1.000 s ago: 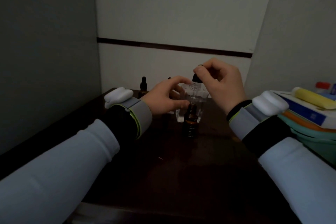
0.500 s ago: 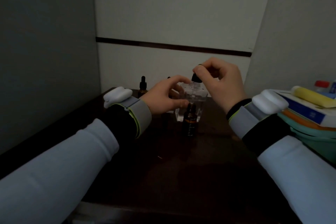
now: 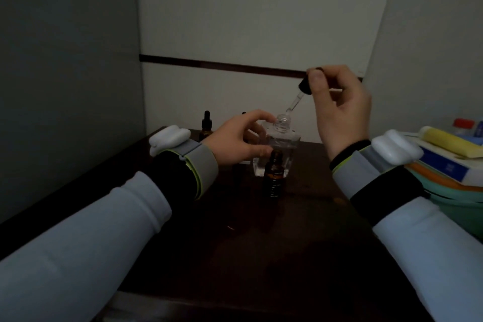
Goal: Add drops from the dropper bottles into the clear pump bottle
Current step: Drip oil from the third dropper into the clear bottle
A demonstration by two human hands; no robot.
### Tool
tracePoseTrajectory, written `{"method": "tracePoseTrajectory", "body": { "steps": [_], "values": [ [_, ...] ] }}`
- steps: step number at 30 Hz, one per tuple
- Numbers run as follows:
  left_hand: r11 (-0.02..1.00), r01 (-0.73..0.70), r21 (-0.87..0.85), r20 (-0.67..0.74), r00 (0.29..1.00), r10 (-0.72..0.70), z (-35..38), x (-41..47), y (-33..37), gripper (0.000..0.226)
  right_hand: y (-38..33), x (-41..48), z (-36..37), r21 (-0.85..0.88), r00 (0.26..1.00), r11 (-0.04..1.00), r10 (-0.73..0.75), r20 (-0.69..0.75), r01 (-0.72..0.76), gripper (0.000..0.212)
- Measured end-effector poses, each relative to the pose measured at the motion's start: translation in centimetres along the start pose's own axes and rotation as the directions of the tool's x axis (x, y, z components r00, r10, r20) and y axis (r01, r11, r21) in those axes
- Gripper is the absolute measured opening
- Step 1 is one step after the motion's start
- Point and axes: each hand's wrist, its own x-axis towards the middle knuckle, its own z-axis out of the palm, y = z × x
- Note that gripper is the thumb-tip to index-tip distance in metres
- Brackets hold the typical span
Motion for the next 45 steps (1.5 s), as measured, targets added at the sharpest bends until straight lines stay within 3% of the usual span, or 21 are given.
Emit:
{"method": "tracePoseTrajectory", "body": {
  "steps": [6,31,45],
  "values": [
    [1.000,0.009,-0.009,-0.002,1.000,-0.009,0.0,-0.1,0.3,0.051,0.9,-1.4,0.7,-0.255,0.951,0.967,0.060,0.304,0.021,0.008],
    [1.000,0.030,-0.001,-0.007,1.000,-0.030,0.0,0.0,0.4,0.049,0.8,-1.1,0.4,-0.266,0.950,0.962,0.139,0.280,-0.062,0.016],
    [1.000,0.020,0.019,-0.009,1.000,-0.020,0.0,0.1,0.3,0.049,1.1,-1.1,0.6,-0.256,0.957,0.966,0.109,0.270,-0.037,0.019]
  ]
}}
